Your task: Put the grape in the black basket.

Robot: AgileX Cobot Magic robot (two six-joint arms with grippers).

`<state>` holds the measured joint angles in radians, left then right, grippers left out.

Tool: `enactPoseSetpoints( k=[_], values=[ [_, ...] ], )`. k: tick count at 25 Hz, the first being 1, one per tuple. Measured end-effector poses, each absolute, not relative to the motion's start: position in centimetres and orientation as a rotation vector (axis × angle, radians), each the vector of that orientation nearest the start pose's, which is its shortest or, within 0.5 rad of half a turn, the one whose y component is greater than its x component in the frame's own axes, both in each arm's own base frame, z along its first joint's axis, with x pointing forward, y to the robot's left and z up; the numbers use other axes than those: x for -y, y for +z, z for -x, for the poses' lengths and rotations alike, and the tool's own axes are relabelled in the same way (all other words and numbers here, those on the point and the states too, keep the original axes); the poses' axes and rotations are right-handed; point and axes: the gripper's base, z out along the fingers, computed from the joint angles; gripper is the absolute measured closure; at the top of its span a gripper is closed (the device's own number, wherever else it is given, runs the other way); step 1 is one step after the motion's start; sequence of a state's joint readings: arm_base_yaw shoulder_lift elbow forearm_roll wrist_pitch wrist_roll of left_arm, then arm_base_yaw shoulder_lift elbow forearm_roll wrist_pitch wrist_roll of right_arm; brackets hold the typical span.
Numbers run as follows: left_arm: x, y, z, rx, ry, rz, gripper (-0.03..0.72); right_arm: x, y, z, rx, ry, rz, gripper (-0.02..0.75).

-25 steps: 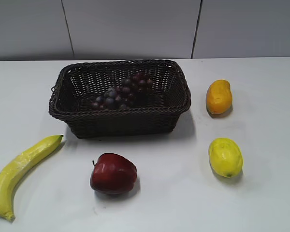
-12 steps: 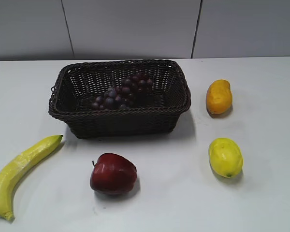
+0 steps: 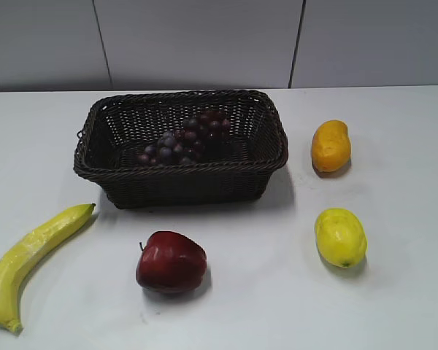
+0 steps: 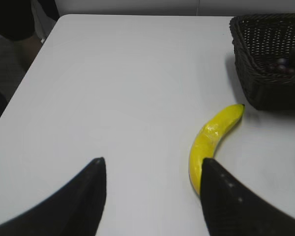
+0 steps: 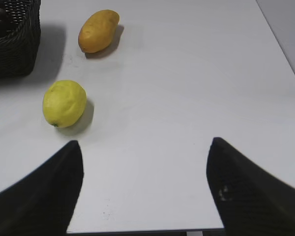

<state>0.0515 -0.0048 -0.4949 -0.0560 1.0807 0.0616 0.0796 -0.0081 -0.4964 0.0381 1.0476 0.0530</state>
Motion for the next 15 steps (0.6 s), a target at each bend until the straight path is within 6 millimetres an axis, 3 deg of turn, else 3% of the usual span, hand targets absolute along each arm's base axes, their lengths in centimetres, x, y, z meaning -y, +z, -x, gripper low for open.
enactPoseSetpoints(
  k=[15],
  values=[
    [0.49,27.42,0.57,-2.062,-0.02,-0.045,0.125,-0.26,27.73,0.54,-2.028,0.129,0.028,0.145]
  ],
)
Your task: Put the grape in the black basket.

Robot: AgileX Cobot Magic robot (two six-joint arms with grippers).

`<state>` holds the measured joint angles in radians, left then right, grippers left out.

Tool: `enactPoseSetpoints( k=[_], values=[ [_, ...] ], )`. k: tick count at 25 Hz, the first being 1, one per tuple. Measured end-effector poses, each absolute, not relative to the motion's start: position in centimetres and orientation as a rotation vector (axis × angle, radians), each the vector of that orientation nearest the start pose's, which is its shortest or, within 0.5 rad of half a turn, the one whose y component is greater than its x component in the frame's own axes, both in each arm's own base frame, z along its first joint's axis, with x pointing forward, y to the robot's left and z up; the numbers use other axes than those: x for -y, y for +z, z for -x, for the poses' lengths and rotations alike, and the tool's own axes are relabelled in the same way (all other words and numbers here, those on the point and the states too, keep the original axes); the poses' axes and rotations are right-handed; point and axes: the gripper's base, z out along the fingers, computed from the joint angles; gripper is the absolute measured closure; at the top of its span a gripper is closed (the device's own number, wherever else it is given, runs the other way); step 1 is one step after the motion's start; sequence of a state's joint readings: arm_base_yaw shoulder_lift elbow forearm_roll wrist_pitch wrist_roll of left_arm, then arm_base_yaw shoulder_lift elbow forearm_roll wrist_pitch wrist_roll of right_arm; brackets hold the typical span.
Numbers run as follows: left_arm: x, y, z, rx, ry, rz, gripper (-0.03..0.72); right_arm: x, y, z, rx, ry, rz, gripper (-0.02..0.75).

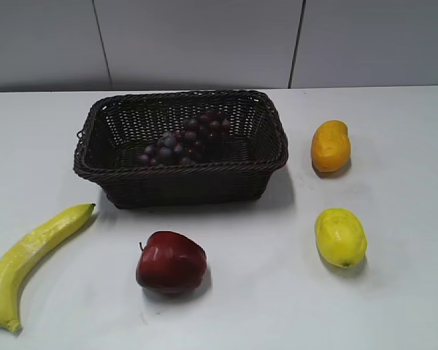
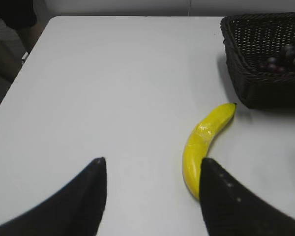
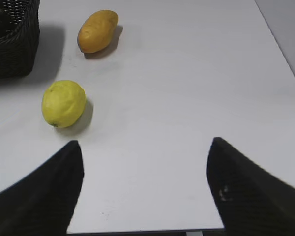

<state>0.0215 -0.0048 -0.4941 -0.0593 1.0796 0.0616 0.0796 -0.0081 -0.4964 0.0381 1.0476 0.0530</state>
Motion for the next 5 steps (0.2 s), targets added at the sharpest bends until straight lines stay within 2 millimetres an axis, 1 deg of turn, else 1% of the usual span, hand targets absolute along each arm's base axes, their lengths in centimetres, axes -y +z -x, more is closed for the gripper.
enactPoseSetpoints(
  k=[5],
  values=[
    [0.48,27.42,0.58,-2.062,-0.028,-0.058,0.125,-0.26,27.73,0.54,-2.028,0.129,0.028,0.145]
  ],
)
